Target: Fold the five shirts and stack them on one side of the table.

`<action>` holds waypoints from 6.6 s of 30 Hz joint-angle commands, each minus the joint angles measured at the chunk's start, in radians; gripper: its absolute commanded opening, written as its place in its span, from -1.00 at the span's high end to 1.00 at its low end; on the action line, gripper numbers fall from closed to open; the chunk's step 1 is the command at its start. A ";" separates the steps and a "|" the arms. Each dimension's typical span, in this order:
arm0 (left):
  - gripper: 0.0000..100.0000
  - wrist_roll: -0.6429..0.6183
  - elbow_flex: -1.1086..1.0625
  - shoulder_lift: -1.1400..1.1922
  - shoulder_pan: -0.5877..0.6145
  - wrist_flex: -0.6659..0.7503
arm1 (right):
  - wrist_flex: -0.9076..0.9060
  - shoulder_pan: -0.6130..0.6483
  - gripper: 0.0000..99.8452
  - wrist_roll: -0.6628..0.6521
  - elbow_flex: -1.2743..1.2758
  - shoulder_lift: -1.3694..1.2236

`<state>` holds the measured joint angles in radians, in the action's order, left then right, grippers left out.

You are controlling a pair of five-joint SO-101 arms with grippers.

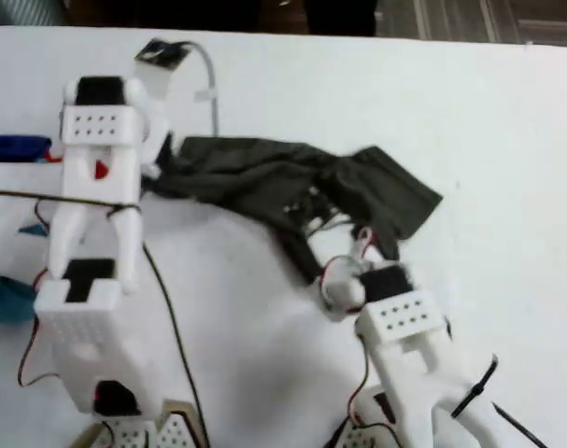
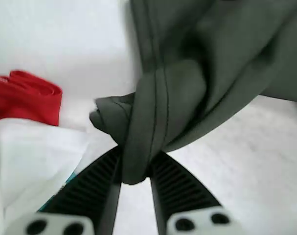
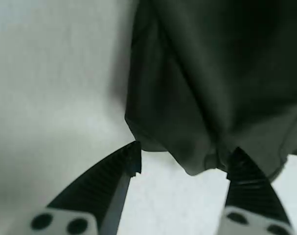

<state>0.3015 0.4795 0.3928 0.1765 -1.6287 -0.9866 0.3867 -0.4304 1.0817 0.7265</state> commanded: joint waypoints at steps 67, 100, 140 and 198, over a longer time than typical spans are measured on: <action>0.74 -0.011 -0.895 -0.601 -0.071 0.411 | 0.071 -0.565 0.95 -0.198 -0.370 -0.067; 0.52 0.316 -1.153 -0.600 -0.273 0.635 | -0.328 -0.472 0.31 0.006 -0.540 0.154; 0.95 0.273 -0.924 -0.623 -0.499 -0.081 | -0.054 -0.452 0.31 0.014 -0.086 0.285; 0.68 0.377 -0.259 -0.066 -0.121 -0.158 | -0.064 -0.447 0.31 0.014 -0.089 0.292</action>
<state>0.6437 0.3751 0.5247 0.1135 -1.7637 -1.0587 -0.0675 -0.4242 1.0035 0.9935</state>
